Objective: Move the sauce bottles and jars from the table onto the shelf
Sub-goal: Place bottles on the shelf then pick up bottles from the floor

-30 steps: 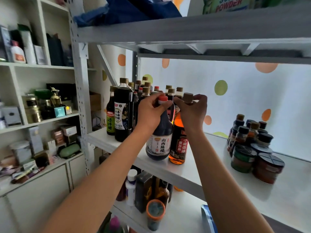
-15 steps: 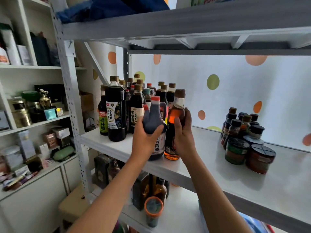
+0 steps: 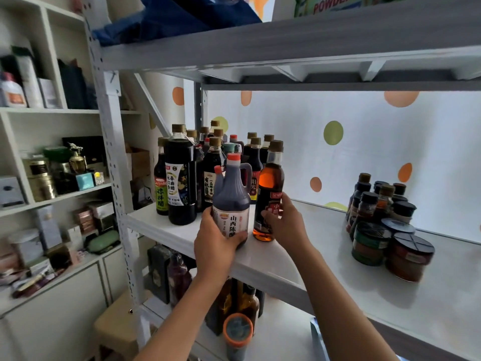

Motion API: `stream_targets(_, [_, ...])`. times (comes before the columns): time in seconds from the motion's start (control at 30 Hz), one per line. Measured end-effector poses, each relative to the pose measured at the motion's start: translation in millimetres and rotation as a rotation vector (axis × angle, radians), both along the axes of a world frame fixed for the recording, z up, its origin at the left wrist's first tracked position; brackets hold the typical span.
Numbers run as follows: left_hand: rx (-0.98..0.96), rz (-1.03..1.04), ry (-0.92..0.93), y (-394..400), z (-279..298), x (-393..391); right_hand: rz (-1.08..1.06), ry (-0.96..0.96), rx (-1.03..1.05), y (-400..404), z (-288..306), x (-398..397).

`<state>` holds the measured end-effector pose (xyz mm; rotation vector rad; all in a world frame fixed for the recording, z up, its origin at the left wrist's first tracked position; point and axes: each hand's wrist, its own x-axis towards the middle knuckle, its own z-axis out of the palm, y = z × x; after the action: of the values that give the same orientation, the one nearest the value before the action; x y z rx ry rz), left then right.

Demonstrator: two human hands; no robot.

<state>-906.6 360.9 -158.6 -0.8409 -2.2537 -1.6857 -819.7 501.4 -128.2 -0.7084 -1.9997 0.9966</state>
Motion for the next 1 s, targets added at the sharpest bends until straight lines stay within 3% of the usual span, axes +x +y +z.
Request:
stream_targets(0.53, [-0.089, 0.078, 0.047, 20, 1, -31, -0.058, 0.049, -0.004, 61, -10, -110])
stream_targets(1.0, [-0.038, 0.098, 0.014, 47, -4, -42, 0.060, 0.011, -0.127, 101, -51, -137])
